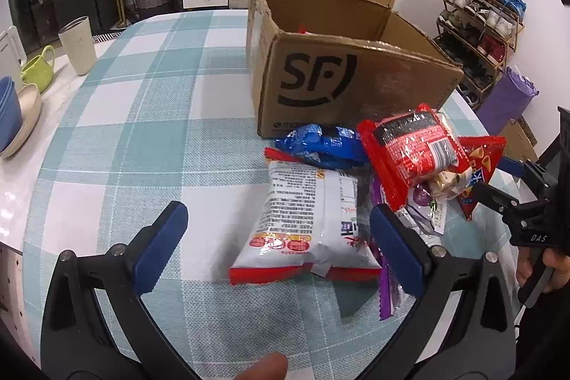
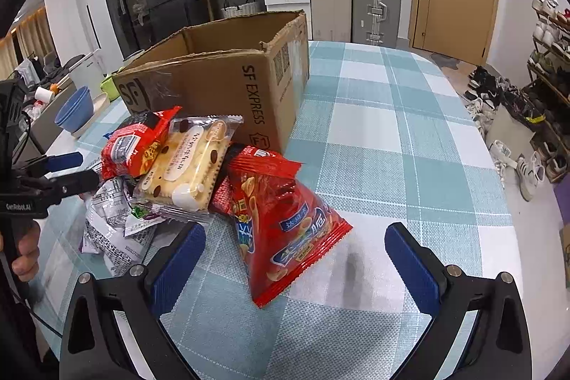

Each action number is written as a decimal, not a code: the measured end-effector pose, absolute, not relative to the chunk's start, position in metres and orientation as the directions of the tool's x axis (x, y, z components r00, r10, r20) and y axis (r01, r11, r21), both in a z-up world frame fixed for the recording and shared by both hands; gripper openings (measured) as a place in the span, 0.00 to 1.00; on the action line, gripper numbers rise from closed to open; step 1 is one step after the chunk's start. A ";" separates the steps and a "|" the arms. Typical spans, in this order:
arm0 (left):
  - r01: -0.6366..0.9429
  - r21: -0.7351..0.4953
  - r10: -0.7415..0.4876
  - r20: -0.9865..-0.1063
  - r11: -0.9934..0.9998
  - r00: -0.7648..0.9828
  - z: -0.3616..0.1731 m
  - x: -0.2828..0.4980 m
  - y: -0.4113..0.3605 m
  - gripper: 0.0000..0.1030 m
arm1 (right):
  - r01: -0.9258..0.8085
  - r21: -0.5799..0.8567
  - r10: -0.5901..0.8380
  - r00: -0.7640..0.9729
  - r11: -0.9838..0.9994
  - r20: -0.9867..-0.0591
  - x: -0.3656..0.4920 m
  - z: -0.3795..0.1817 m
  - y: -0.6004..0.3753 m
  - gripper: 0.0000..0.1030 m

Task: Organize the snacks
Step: 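Move both tools back toward the remaining snack pile, then grasp the white chip bag with the left tool while the right tool grasps the red chip bag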

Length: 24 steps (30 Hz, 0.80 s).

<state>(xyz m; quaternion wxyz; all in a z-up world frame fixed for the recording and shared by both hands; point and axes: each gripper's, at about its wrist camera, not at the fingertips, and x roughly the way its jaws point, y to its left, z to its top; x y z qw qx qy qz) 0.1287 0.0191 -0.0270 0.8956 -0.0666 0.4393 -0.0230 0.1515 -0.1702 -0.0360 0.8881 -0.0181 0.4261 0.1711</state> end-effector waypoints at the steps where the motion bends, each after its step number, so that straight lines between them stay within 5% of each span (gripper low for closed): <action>1: -0.019 -0.127 -0.090 -0.789 0.992 0.608 -0.029 0.130 0.017 0.99 | -0.314 0.117 0.287 0.575 0.942 -0.766 0.153 -0.037 -0.171 0.99; 24: -0.019 -0.150 -0.112 -0.815 0.989 0.568 -0.049 0.140 0.024 0.99 | -0.354 0.025 0.233 0.557 0.935 -0.797 0.168 -0.055 -0.153 0.99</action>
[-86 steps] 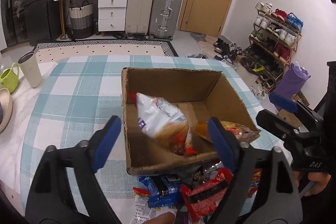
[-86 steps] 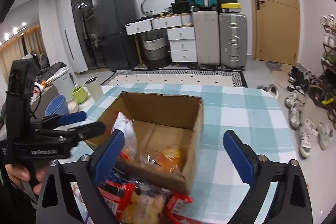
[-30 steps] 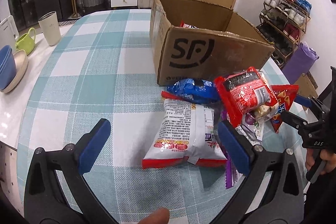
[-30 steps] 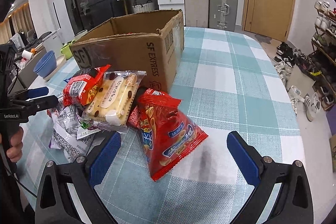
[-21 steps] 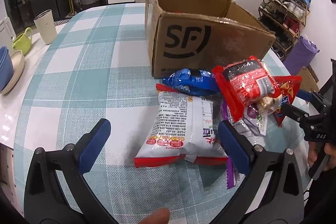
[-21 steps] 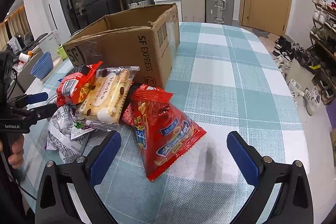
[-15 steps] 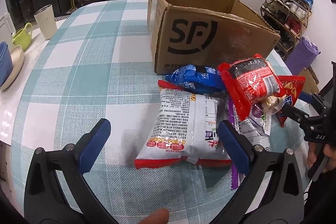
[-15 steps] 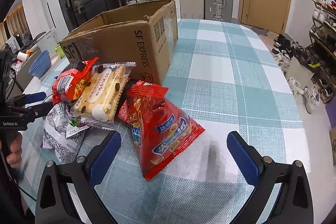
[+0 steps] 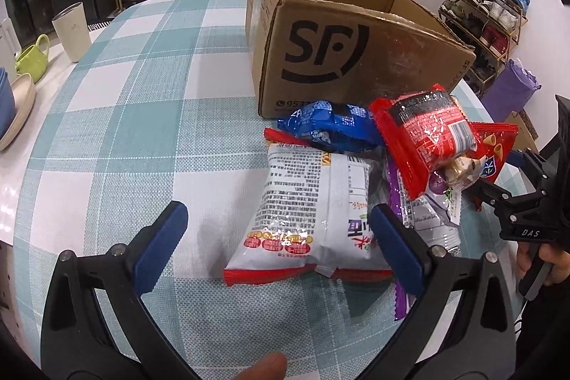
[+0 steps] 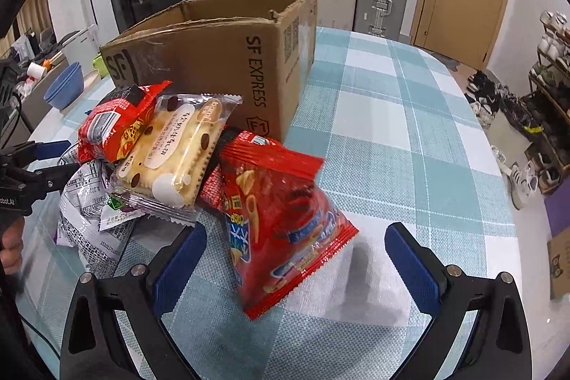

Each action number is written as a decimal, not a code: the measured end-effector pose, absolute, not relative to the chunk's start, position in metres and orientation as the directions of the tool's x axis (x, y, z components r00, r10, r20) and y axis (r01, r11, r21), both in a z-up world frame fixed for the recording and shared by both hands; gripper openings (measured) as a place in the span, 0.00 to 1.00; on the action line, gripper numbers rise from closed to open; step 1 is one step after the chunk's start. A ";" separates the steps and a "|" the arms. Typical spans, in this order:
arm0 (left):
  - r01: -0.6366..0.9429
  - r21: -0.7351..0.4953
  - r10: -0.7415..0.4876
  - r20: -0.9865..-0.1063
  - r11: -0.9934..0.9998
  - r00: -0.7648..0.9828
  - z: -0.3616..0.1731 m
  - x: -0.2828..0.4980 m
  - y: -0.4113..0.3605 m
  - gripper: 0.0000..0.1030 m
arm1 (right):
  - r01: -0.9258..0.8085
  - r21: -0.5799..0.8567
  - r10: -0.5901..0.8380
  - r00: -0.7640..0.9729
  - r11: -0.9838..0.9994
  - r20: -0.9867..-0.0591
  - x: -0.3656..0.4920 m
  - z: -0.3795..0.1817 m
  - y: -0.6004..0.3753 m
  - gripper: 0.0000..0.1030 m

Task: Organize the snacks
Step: 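Grasp the white chip bag with the left tool while the right tool grasps the red chip bag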

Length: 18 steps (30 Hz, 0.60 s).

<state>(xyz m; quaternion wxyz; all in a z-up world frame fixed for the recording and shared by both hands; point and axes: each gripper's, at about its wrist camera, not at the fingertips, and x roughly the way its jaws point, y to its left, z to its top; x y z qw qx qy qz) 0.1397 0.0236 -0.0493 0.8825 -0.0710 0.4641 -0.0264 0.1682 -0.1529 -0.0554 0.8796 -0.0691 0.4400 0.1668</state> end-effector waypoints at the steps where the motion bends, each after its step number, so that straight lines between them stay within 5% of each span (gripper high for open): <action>1: -0.019 -0.152 -0.114 -0.816 0.988 0.567 -0.049 0.139 0.024 0.99 | -0.358 0.021 0.232 0.559 0.933 -0.796 0.169 -0.056 -0.151 0.99; 10: -0.018 -0.136 -0.102 -0.815 0.991 0.570 -0.050 0.139 0.023 0.99 | -0.384 0.027 0.251 0.550 0.923 -0.797 0.169 -0.063 -0.146 0.66; 18: -0.013 -0.137 -0.106 -0.819 0.990 0.564 -0.051 0.139 0.021 0.99 | -0.379 0.052 0.272 0.555 0.924 -0.786 0.169 -0.058 -0.155 0.60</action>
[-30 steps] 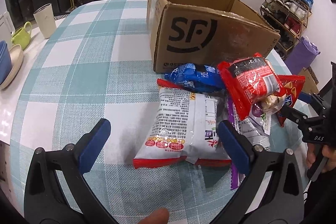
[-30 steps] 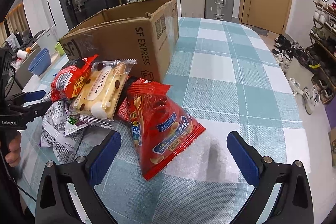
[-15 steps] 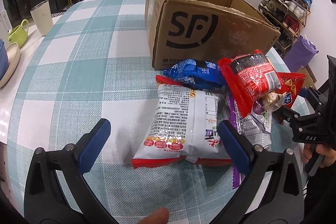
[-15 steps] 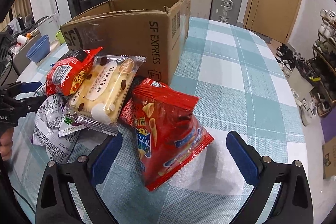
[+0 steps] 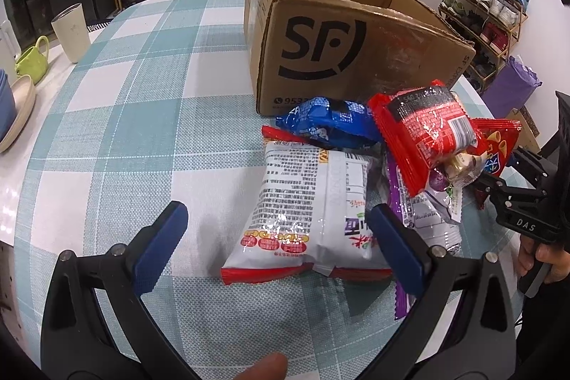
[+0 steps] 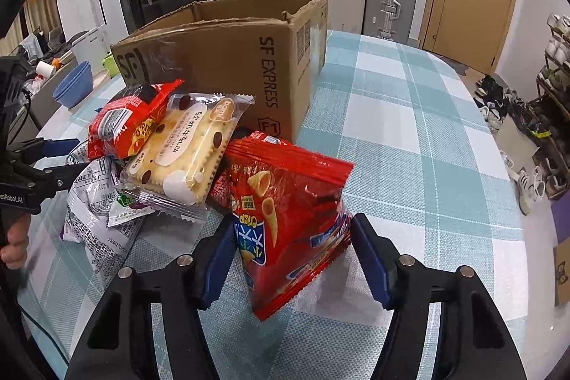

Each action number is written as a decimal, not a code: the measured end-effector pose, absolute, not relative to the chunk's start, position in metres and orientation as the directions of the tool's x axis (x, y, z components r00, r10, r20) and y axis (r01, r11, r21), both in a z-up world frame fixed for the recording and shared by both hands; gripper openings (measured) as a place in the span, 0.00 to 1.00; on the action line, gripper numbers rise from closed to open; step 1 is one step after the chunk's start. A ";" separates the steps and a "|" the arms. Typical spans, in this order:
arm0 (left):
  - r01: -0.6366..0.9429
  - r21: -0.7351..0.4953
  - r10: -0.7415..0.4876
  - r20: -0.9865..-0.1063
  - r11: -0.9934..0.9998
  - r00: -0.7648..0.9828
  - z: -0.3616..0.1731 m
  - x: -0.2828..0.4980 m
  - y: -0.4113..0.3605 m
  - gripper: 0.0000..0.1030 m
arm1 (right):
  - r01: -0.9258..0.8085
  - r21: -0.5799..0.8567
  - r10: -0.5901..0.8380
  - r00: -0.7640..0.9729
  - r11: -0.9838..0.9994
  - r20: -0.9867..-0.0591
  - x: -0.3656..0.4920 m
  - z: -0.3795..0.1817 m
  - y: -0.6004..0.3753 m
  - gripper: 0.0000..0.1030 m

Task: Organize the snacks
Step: 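Grasp the white chip bag with the left tool while the right tool grasps the red chip bag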

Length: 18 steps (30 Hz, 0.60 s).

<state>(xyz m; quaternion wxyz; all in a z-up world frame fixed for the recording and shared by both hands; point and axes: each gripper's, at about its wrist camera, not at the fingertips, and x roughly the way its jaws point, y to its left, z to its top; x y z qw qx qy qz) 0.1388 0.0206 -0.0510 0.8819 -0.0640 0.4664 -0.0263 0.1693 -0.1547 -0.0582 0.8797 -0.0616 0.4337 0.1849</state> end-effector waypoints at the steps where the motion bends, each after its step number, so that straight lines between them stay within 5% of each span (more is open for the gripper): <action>1: -0.013 -0.138 -0.107 -0.821 0.990 0.561 -0.052 0.139 0.020 0.99 | -0.379 0.054 0.274 0.554 0.924 -0.786 0.168 -0.057 -0.155 0.56; 18: -0.013 -0.132 -0.104 -0.833 0.991 0.544 -0.049 0.136 0.018 0.98 | -0.357 0.102 0.322 0.641 0.929 -0.697 0.151 -0.013 -0.181 0.51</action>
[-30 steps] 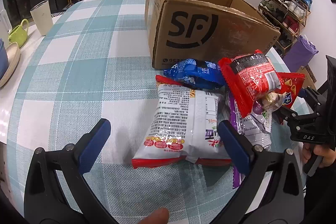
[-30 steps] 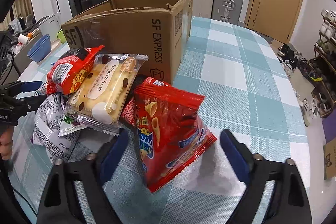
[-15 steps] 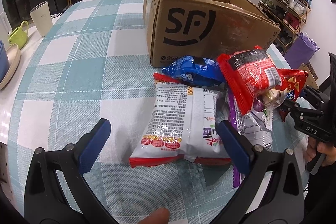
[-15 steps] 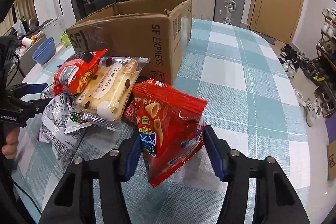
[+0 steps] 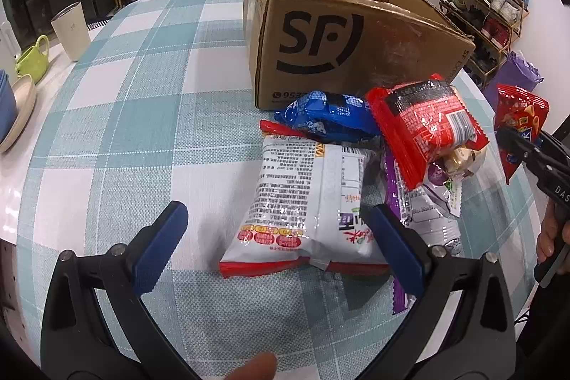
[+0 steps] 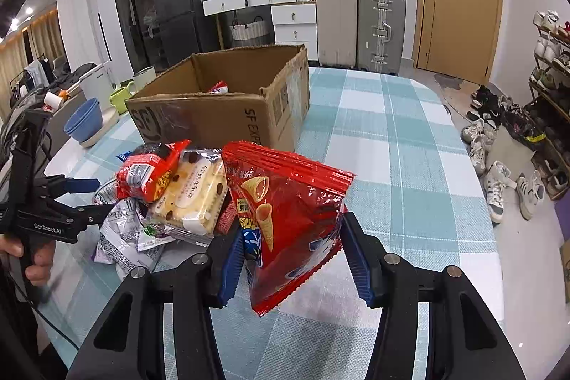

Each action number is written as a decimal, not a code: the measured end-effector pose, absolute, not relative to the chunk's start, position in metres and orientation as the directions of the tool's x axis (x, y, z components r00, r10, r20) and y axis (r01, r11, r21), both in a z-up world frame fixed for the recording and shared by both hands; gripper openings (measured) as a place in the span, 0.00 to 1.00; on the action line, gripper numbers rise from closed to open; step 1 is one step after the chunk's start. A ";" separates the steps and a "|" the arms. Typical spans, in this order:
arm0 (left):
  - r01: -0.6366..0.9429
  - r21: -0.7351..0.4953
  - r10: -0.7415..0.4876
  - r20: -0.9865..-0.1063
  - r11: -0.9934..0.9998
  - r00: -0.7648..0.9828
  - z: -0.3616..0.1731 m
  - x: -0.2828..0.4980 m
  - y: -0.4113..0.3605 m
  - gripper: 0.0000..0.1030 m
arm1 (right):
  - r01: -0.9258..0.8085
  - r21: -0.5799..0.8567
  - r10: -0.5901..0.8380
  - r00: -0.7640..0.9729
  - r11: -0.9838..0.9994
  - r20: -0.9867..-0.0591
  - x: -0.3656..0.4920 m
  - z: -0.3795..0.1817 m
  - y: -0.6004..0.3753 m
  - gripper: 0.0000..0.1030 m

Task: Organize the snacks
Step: 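Grasp the white chip bag with the left tool while the right tool grasps the red chip bag, then lift both held bags and carry them over the cardboard box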

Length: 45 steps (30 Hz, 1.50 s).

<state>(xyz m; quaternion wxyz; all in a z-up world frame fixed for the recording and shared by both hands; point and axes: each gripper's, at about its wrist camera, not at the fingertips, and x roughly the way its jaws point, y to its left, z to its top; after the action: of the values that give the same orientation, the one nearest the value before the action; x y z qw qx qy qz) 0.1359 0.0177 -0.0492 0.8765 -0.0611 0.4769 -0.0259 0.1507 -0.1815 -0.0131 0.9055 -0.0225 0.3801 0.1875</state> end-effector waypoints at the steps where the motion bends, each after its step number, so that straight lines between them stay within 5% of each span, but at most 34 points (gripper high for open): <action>1: -0.012 -0.143 -0.114 -0.831 0.990 0.545 -0.049 0.136 0.019 0.94 | -0.359 0.100 0.323 0.641 0.928 -0.696 0.149 -0.012 -0.181 0.51; 7: 0.022 -0.219 -0.196 -0.816 0.975 0.544 -0.050 0.135 0.022 0.67 | -0.372 0.095 0.330 0.642 0.923 -0.692 0.142 -0.008 -0.175 0.51; 16: 0.062 -0.228 -0.223 -0.795 0.972 0.564 -0.045 0.128 0.018 0.45 | -0.374 0.099 0.337 0.652 0.922 -0.680 0.139 -0.006 -0.176 0.51; 45: 0.038 -0.258 -0.200 -0.640 0.965 0.742 0.040 0.088 0.033 0.42 | -0.415 0.124 0.399 0.683 0.901 -0.612 0.121 0.016 -0.160 0.51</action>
<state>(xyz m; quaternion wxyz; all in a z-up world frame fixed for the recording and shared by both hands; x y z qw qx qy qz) 0.0876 0.0330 0.0398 0.9261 -0.1148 0.3535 -0.0641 0.1210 -0.1600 0.0164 0.9171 -0.0122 0.3310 0.2217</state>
